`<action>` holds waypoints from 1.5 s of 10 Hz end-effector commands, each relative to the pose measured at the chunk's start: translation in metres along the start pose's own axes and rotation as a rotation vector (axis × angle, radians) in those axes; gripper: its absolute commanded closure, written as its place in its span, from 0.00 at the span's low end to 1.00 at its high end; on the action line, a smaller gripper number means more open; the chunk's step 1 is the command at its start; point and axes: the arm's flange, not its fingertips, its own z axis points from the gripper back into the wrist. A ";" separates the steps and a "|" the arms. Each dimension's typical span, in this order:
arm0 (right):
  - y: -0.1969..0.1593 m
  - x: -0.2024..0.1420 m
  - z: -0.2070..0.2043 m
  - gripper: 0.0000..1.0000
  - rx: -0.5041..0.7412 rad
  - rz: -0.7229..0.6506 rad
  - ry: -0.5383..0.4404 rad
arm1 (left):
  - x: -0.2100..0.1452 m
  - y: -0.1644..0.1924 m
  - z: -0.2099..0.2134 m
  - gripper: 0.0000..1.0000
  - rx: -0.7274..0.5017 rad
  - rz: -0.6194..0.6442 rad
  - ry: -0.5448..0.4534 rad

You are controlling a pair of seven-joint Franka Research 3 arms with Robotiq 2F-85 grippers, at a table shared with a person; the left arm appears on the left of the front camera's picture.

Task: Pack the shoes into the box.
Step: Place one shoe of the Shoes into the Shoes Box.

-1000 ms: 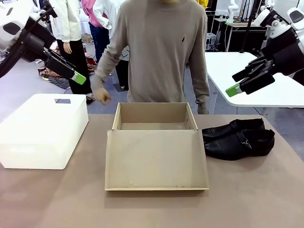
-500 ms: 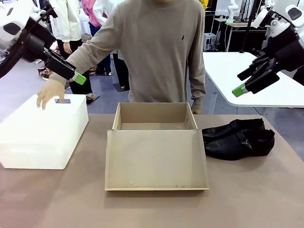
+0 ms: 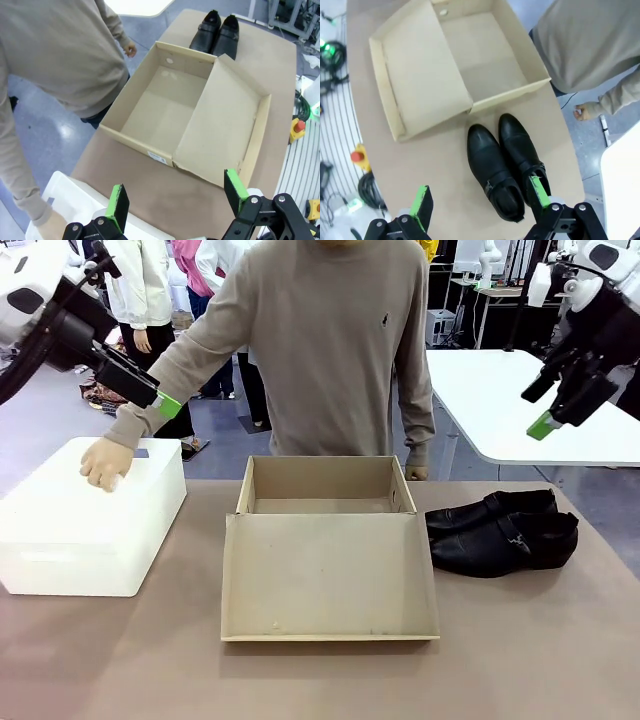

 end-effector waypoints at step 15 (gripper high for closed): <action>-0.047 -0.021 -0.011 0.00 0.009 0.265 0.210 | 0.000 0.001 0.000 0.00 -0.013 -0.001 -0.009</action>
